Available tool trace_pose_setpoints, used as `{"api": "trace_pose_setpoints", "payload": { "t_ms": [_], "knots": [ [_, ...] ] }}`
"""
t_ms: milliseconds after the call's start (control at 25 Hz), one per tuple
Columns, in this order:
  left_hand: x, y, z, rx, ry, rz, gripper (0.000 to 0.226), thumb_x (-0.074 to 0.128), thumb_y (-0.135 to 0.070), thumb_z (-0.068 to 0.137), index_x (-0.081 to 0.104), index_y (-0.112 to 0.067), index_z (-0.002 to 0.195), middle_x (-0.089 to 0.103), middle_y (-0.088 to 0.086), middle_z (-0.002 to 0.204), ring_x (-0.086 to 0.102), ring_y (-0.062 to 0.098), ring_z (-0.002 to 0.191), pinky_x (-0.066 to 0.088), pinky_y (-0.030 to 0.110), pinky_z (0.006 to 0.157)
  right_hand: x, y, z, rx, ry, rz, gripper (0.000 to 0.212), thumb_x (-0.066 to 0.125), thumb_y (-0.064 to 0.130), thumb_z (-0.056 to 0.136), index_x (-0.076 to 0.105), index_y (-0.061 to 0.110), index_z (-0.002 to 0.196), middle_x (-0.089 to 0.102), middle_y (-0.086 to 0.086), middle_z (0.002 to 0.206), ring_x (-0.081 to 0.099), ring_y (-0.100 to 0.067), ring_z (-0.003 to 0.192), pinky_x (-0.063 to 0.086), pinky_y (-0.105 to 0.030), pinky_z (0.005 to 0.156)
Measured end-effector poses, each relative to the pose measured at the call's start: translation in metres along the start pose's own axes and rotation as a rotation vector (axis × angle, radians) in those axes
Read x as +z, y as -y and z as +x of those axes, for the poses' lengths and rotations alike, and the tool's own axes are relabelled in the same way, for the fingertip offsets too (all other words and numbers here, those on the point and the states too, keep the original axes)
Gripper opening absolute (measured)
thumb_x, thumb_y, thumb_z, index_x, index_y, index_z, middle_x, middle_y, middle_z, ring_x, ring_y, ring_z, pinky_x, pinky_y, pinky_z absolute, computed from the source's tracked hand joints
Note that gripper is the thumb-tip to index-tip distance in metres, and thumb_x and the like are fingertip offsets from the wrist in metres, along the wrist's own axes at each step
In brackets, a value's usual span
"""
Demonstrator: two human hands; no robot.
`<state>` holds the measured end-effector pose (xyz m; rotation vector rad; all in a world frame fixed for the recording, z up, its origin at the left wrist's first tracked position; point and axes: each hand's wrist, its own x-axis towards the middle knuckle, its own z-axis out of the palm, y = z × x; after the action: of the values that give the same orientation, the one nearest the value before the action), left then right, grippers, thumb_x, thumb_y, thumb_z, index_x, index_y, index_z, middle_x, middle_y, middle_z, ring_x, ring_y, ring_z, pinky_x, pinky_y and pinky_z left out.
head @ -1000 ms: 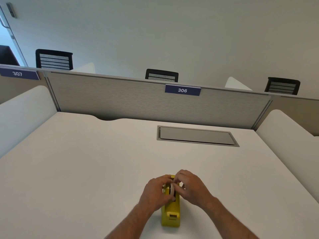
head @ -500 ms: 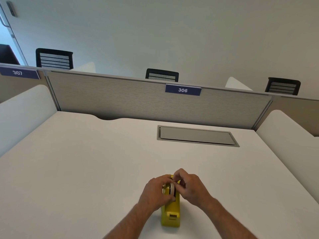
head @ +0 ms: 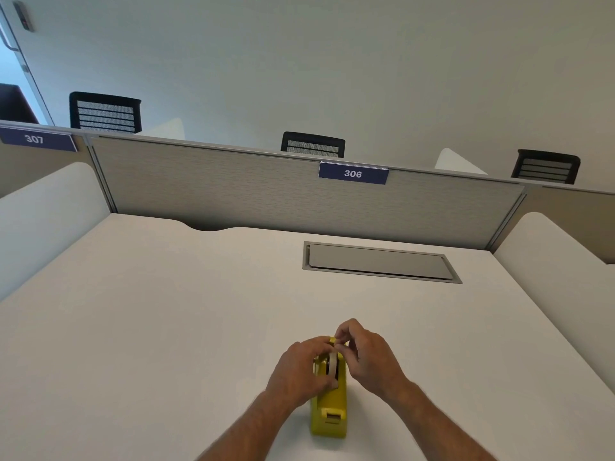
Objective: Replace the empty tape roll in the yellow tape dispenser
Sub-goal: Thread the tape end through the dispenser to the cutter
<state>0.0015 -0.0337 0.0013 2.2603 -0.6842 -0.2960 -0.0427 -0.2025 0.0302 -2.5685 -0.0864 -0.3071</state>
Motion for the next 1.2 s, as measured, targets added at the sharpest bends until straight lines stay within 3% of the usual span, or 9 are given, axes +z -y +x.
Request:
{"api": "trace_pose_setpoints", "payload": {
  "t_ms": [280,480,800,1200],
  "knots": [
    [-0.007,0.006,-0.003,0.028,0.070,0.030,0.082,0.085,-0.050,0.065,0.048,-0.041,0.138,0.045,-0.021,0.149,0.051,0.011,0.122,0.048,0.037,0.105,-0.001,0.003,-0.005,0.001,0.009,-0.012,0.023,0.068,0.018,0.090,0.051,0.032,0.098,0.059,0.023,0.083,0.059,0.004,0.073,0.057,-0.020,0.064],
    [-0.013,0.012,-0.005,0.093,0.168,0.279,0.100,0.077,-0.063,0.065,0.026,-0.043,0.149,0.023,-0.025,0.160,0.039,0.012,0.135,0.041,0.037,0.110,-0.002,0.008,-0.019,-0.014,0.007,-0.026,0.019,0.068,0.019,0.090,0.053,0.029,0.097,0.059,0.023,0.084,0.056,0.003,0.072,0.056,-0.023,0.065],
    [-0.011,0.013,-0.005,0.129,0.149,0.494,0.103,0.071,-0.066,0.070,0.016,-0.036,0.151,0.015,-0.018,0.164,0.040,0.020,0.137,0.044,0.044,0.104,0.002,0.017,-0.040,0.004,0.045,-0.063,0.013,0.064,0.020,0.092,0.054,0.027,0.097,0.070,0.012,0.091,0.064,-0.011,0.079,0.055,-0.027,0.067],
    [-0.008,0.008,-0.004,0.077,0.171,0.583,0.103,0.070,-0.067,0.071,0.014,-0.037,0.152,0.009,-0.020,0.164,0.046,0.024,0.133,0.046,0.046,0.102,0.003,0.028,-0.053,0.014,0.032,-0.074,0.006,0.062,0.023,0.094,0.056,0.025,0.095,0.073,0.011,0.093,0.067,-0.012,0.080,0.056,-0.033,0.072]
  ]
}}
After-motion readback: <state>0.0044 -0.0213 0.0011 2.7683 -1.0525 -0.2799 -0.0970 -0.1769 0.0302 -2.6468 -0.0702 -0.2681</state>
